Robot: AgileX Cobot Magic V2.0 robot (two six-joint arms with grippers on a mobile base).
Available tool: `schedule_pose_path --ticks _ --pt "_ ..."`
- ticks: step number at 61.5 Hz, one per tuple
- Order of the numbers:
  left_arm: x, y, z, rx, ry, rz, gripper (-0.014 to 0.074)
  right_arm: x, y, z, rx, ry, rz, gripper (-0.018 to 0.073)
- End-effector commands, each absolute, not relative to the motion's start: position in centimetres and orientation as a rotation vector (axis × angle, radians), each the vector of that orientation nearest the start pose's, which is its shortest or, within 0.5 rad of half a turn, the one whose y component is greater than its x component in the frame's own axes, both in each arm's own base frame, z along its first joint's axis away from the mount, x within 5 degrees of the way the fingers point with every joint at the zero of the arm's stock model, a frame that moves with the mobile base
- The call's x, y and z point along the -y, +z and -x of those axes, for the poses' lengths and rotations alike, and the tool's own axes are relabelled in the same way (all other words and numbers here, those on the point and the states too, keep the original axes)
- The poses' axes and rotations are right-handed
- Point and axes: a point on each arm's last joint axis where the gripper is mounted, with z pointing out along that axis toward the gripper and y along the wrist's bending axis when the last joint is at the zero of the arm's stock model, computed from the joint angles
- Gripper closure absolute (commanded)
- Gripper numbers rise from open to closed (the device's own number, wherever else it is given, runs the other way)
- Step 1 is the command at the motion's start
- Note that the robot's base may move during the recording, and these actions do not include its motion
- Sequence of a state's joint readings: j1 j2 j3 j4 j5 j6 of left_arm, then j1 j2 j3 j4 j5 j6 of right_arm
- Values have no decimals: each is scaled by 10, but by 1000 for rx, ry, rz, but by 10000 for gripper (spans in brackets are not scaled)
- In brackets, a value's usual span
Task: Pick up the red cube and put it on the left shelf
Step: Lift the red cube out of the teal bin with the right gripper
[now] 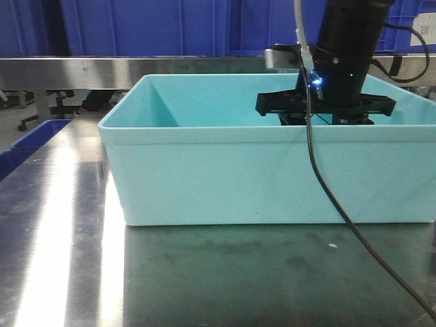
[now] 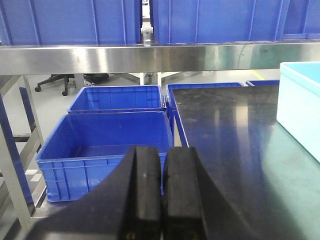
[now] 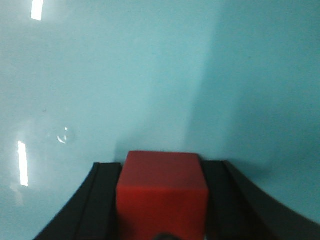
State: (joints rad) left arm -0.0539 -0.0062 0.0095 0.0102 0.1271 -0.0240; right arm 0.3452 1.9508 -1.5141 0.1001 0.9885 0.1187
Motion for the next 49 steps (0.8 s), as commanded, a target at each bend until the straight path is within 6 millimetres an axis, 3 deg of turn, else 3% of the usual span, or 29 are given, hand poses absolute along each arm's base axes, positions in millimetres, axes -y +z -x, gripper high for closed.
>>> schedule_pose_path --ticks 1,21,36,49 --pt "3 200 -56 -1535 -61 -30 495 -142 261 -374 -2785 240 261 386" --pt "3 200 -56 -1535 -61 -30 495 -129 333 -343 -2582 267 275 386" --pt "3 200 -56 -1535 -61 -30 495 -109 373 -287 -2405 281 312 386" --pt "3 200 -56 -1535 -61 -30 495 -87 381 -227 -2246 289 325 386"
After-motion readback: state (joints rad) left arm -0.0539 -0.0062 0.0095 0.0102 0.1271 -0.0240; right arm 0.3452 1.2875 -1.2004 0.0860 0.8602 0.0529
